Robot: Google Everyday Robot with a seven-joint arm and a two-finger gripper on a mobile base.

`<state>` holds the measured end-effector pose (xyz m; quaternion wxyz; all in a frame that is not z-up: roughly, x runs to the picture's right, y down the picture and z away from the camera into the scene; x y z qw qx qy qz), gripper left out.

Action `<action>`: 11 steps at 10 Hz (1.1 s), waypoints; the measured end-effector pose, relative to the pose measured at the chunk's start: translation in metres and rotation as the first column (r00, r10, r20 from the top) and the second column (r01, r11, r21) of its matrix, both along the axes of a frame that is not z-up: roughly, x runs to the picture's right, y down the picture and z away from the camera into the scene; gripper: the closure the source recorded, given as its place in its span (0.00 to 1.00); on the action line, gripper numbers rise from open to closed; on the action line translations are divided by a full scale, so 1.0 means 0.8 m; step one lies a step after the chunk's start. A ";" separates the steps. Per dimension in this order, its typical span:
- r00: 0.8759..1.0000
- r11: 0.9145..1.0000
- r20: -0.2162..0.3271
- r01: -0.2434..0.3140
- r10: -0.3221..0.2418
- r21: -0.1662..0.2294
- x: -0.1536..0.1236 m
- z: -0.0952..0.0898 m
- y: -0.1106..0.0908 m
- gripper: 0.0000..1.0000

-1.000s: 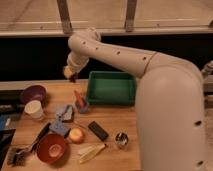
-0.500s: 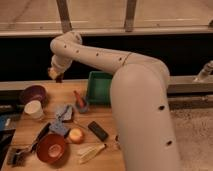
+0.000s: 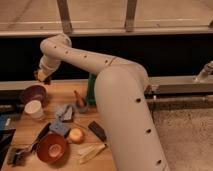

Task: Place grapes in purple bowl

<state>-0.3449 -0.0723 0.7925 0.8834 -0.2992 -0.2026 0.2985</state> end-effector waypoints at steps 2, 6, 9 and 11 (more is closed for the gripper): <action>0.999 1.000 0.030 0.027 -0.026 -0.015 -0.012 0.005 0.008 0.81; 0.996 0.997 0.069 0.059 -0.056 -0.044 -0.035 0.018 0.030 0.81; 0.997 1.000 0.077 0.009 -0.006 -0.029 -0.039 0.024 0.027 0.81; 0.998 1.000 0.057 -0.014 0.015 -0.021 -0.049 0.028 0.027 0.81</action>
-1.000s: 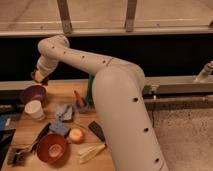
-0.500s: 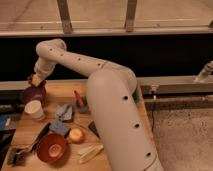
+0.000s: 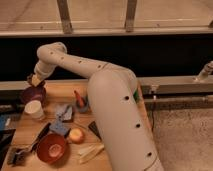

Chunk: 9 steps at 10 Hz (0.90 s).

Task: Place grapes in purple bowl

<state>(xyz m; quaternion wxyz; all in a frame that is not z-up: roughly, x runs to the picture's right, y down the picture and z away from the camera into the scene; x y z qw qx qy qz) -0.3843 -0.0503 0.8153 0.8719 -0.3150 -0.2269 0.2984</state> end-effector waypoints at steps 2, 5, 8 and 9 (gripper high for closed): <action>1.000 1.000 -0.015 0.007 -0.008 -0.003 -0.008 0.007 0.003 0.81; 0.996 0.998 -0.062 0.060 -0.061 -0.021 -0.028 0.019 0.014 0.74; 0.989 0.994 -0.099 0.109 -0.112 -0.031 -0.040 0.030 0.015 0.44; 0.986 0.991 -0.107 0.127 -0.130 -0.034 -0.044 0.033 0.016 0.33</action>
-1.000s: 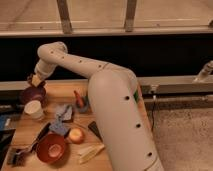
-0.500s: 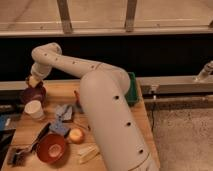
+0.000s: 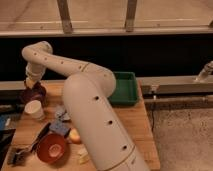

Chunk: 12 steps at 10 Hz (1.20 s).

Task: Place grapes in purple bowl

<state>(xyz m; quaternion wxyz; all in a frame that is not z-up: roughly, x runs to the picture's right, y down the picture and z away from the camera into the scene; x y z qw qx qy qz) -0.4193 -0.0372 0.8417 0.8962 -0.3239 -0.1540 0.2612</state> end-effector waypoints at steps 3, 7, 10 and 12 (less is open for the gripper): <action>1.000 1.000 -0.010 0.025 -0.025 -0.013 -0.008 0.009 0.001 0.20; 0.999 0.999 0.023 0.034 -0.034 -0.015 -0.016 0.003 -0.001 0.20; 0.999 0.999 0.032 -0.035 0.034 0.037 0.010 -0.022 -0.040 0.20; 0.991 0.987 0.025 -0.134 0.132 0.092 0.057 -0.040 -0.089 0.20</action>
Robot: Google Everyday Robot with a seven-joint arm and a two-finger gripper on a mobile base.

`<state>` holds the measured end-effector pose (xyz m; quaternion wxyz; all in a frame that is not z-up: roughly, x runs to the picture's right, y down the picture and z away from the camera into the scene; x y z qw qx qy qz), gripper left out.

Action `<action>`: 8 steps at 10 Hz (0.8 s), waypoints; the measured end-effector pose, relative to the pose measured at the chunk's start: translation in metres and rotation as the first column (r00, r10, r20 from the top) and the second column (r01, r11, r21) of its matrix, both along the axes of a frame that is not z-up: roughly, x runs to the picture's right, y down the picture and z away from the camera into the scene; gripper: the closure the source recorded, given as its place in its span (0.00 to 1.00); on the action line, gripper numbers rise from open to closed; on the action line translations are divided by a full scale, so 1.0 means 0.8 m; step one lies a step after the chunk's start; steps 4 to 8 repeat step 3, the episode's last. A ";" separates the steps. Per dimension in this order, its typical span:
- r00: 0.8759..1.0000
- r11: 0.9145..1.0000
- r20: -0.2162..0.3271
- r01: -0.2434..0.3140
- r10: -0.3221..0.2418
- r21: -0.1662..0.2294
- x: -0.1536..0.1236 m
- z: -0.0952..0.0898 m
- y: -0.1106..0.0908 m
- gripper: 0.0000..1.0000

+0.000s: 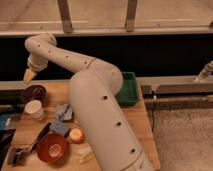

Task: Place grapes in purple bowl

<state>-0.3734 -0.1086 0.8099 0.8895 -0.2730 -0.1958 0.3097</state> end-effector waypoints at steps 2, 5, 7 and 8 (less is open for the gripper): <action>0.998 0.998 -0.011 -0.059 0.059 0.025 0.035 -0.008 -0.023 0.20; 0.998 0.998 -0.006 -0.056 0.057 0.025 0.030 -0.009 -0.021 0.20; 0.998 0.998 -0.006 -0.056 0.057 0.025 0.030 -0.009 -0.021 0.20; 0.998 0.998 -0.006 -0.056 0.057 0.025 0.030 -0.009 -0.021 0.20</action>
